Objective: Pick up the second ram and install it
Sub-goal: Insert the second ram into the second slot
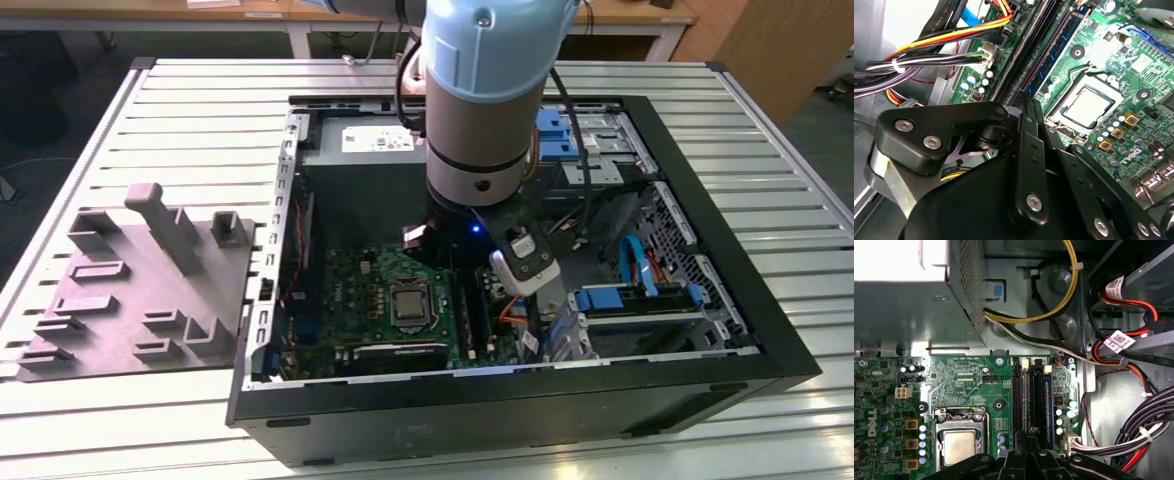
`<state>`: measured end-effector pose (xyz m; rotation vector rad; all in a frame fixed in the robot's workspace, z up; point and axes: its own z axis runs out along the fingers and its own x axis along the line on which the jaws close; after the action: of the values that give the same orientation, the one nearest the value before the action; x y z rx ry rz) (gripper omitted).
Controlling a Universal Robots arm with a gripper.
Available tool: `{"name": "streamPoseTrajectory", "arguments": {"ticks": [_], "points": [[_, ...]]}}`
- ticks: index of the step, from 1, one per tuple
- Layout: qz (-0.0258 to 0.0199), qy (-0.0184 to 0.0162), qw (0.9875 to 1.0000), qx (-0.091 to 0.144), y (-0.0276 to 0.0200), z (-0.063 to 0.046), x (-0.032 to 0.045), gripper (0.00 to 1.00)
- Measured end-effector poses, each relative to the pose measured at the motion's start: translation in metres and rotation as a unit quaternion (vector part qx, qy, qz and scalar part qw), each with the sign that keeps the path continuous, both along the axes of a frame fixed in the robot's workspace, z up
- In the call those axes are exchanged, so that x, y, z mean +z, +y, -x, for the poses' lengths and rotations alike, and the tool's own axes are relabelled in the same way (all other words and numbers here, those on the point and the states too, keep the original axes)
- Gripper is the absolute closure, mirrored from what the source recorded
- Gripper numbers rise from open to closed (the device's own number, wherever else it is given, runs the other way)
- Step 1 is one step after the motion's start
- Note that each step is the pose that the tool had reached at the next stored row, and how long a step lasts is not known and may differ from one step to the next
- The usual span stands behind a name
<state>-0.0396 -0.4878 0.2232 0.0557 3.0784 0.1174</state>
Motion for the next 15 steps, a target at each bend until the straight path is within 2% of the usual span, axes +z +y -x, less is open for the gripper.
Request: {"name": "streamPoseTrajectory", "arguments": {"ticks": [15], "points": [[-0.0039,0.0000,1.0000,0.000,0.0000,0.0000,0.0012,0.89]]}}
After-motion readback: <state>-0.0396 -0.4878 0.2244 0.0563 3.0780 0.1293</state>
